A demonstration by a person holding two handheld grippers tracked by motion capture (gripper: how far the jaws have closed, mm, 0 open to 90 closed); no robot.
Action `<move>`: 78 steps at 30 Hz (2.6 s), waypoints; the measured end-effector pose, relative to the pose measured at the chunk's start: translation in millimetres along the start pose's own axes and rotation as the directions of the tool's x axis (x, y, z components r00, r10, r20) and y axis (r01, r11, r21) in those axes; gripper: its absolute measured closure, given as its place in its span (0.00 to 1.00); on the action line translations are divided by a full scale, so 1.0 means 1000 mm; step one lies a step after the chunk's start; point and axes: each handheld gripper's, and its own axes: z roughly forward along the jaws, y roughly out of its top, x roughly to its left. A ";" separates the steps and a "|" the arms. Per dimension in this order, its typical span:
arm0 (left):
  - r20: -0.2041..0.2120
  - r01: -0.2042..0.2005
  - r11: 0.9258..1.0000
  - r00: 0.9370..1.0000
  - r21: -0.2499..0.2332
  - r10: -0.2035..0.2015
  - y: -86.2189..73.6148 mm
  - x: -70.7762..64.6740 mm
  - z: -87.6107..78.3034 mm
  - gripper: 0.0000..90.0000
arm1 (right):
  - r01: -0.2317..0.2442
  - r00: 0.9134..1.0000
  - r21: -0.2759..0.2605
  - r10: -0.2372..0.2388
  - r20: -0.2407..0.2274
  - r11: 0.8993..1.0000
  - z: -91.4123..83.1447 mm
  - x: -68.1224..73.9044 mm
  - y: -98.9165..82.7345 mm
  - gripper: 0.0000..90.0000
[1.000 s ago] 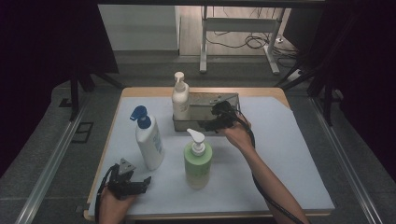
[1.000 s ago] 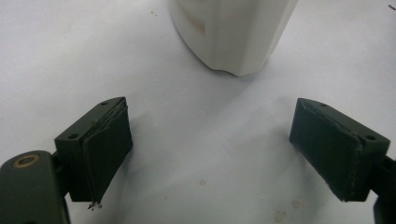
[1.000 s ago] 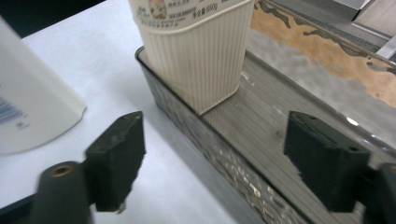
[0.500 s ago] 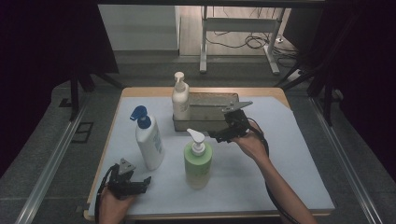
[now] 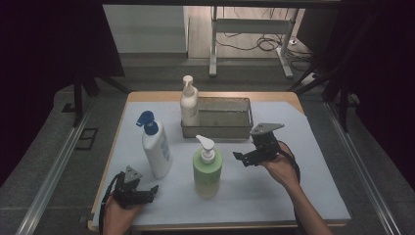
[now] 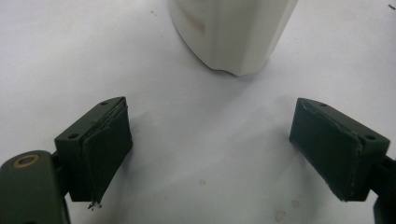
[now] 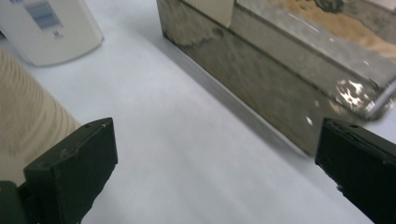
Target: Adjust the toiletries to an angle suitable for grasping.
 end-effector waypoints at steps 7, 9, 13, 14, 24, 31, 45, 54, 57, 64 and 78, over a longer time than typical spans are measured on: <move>-0.002 -0.003 1.000 1.000 -0.002 0.003 0.000 0.000 0.000 0.14 | -0.033 0.999 0.006 0.033 0.012 0.999 -0.012 0.003 -0.035 0.00; 0.000 -0.003 1.000 1.000 -0.002 0.003 0.000 0.000 0.000 0.14 | -0.033 0.999 0.004 0.033 0.014 0.999 -0.013 0.003 -0.038 0.00; -0.001 -0.002 1.000 1.000 -0.001 0.002 0.000 0.000 -0.001 0.14 | -0.054 0.998 -0.001 0.054 0.017 0.999 -0.016 0.003 -0.053 0.00; -0.002 -0.003 1.000 1.000 -0.001 0.003 0.000 0.000 -0.001 0.15 | -0.057 0.998 0.003 0.057 0.018 0.998 -0.017 0.004 -0.058 0.00; -0.005 -0.006 1.000 1.000 -0.003 0.006 0.000 -0.001 -0.001 0.16 | -0.060 0.998 0.036 0.059 0.016 0.998 -0.010 0.004 -0.089 0.00; -0.003 -0.012 1.000 1.000 -0.005 0.012 0.000 -0.002 -0.002 0.18 | -0.065 0.998 0.069 0.065 0.002 0.996 -0.005 0.005 -0.101 0.00; 0.059 -0.057 0.997 0.996 -0.052 0.060 0.009 -0.020 -0.012 0.32 | -0.082 0.995 0.033 0.083 -0.047 0.996 -0.023 0.018 -0.093 0.00; 0.074 -0.071 0.997 0.995 -0.012 0.072 0.008 -0.022 -0.003 0.25 | -0.095 0.986 0.021 0.097 -0.132 0.995 -0.024 0.034 -0.082 0.00; 0.063 -0.063 0.998 0.996 0.004 0.062 0.007 -0.020 -0.001 0.16 | -0.068 0.985 0.012 0.069 -0.156 0.998 -0.026 0.044 -0.073 0.00; 0.055 -0.046 0.999 0.997 0.010 0.045 0.004 -0.016 0.001 0.14 | -0.029 0.980 -0.017 0.025 -0.198 0.999 -0.025 0.062 -0.052 0.00; 0.058 -0.057 0.998 0.997 -0.002 0.057 0.002 -0.015 0.001 0.14 | 0.055 0.967 -0.068 -0.070 -0.246 0.996 -0.021 0.090 -0.012 0.00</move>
